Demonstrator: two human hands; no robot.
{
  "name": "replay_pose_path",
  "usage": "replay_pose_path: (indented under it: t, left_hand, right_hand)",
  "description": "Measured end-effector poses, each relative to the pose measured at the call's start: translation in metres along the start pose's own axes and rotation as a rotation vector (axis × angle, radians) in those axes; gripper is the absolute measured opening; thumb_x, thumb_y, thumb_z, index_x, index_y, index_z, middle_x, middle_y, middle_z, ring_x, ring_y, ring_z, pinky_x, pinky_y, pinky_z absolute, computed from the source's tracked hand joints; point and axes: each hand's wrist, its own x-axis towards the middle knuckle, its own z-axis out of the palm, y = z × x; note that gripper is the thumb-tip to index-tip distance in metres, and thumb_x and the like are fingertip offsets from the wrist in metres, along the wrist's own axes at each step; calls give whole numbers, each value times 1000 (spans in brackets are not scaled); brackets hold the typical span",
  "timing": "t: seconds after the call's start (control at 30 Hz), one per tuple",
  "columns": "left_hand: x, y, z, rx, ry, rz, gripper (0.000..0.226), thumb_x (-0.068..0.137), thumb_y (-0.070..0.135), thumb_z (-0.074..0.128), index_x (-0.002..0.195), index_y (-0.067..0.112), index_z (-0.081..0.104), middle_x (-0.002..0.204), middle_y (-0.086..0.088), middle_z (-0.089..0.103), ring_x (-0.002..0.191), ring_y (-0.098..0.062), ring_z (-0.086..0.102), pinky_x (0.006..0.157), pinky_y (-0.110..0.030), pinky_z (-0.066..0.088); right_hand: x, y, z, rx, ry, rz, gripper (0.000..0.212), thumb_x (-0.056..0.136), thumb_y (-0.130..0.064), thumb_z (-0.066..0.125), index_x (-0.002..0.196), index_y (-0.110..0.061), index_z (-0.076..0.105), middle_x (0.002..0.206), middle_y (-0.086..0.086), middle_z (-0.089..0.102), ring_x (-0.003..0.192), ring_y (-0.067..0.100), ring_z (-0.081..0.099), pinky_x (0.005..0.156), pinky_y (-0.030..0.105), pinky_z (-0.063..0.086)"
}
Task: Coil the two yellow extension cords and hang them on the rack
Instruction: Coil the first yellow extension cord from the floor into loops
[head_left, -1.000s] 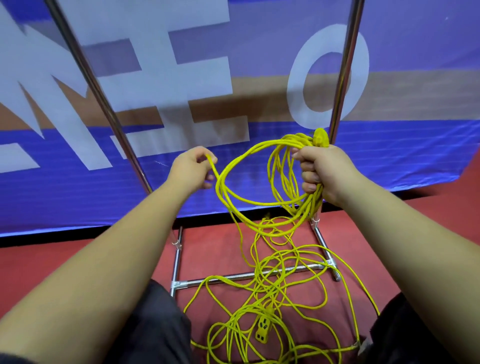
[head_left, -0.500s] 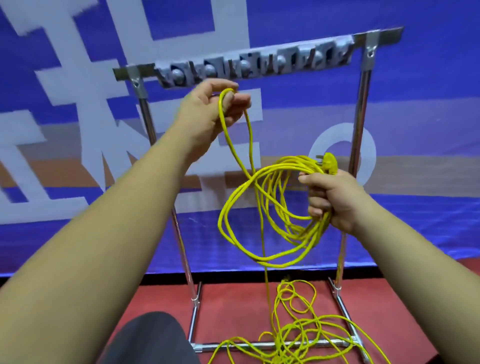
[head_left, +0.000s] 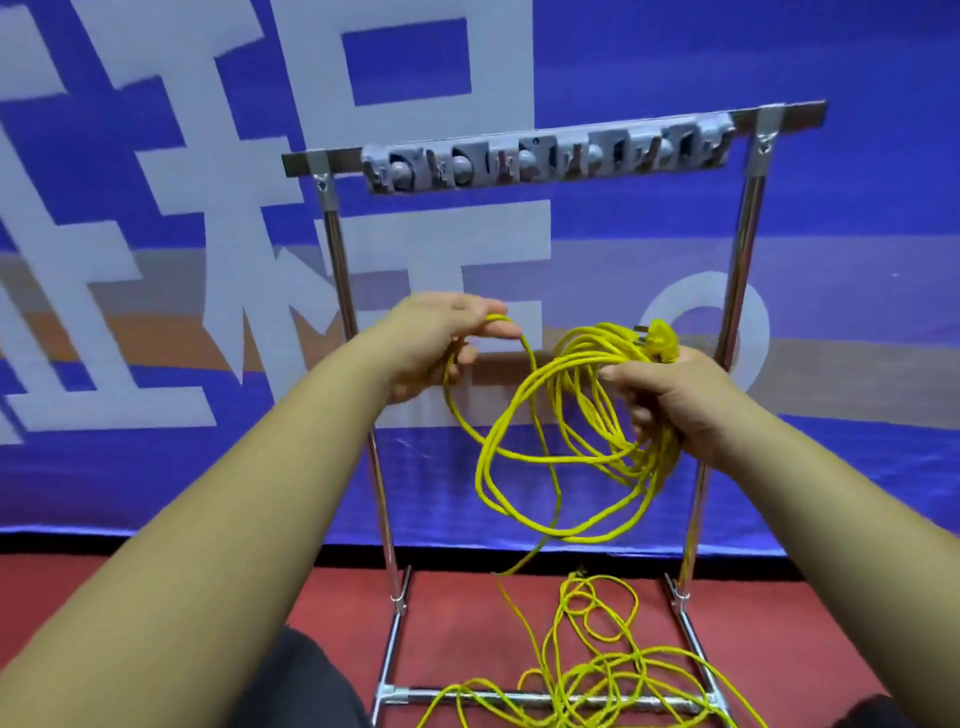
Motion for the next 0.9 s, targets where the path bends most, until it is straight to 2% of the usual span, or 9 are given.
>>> replay_pose_path:
  t: [0.1,0.17,0.3,0.47,0.57,0.67,0.77,0.83,0.9]
  left_hand:
    - [-5,-45,-4,282,-77,-7,30,112,16,39,137,12,56,117,-1,77,55,-11,41,54,-23,37]
    - [-8,-67,-4,341,-127,13,31,112,16,38,137,15,57,113,0,78,62,-15,43,57,-24,39]
    - [-7,-97,11,134,-214,113,26,111,10,39,124,15,62,100,-3,76,72,-23,38,62,-26,32]
    - [10,-121,42,-139,-309,25,23,108,9,42,104,14,64,80,-3,65,63,-13,39,62,-28,30]
    - [20,-138,62,-13,-195,20,22,107,12,46,99,12,66,75,-2,64,62,-13,45,60,-26,36]
    - [28,-153,71,366,-36,71,21,106,22,51,104,10,68,83,4,70,66,-9,60,65,-24,49]
    - [35,-163,72,699,171,147,16,103,29,52,96,18,62,82,7,63,75,-14,58,69,-32,42]
    - [35,-163,75,698,267,140,14,98,26,52,91,19,61,78,3,64,74,-21,61,64,-34,44]
    - [33,-165,81,655,138,75,15,91,28,57,86,19,67,76,1,71,76,-22,68,67,-37,56]
  right_hand:
    - [-1,17,9,-70,-2,78,14,93,-5,75,81,-6,68,59,11,58,44,21,53,41,28,49]
    - [0,29,13,-82,-48,113,6,91,-5,77,97,-4,74,75,12,72,65,24,68,58,33,60]
    - [-4,54,12,-116,-148,167,29,91,-9,79,120,-9,74,100,4,80,92,16,75,92,41,61]
    - [-23,88,7,-142,-222,198,28,93,-11,78,121,-10,76,116,17,78,103,22,68,100,41,53]
    - [-26,101,6,-51,-240,226,29,98,-12,71,126,-7,73,119,20,77,113,37,73,104,46,54]
    - [-21,107,8,66,-131,314,11,102,-11,66,101,-1,71,87,19,71,76,37,73,86,55,63]
    - [-12,111,10,32,-22,382,28,103,-19,67,79,-5,64,66,14,60,53,24,62,63,43,63]
    - [-6,114,8,32,34,403,32,103,-21,67,75,-6,63,62,13,58,49,24,59,54,36,59]
    - [1,117,4,30,84,403,30,102,-20,68,76,-7,63,61,11,59,49,23,59,52,34,57]
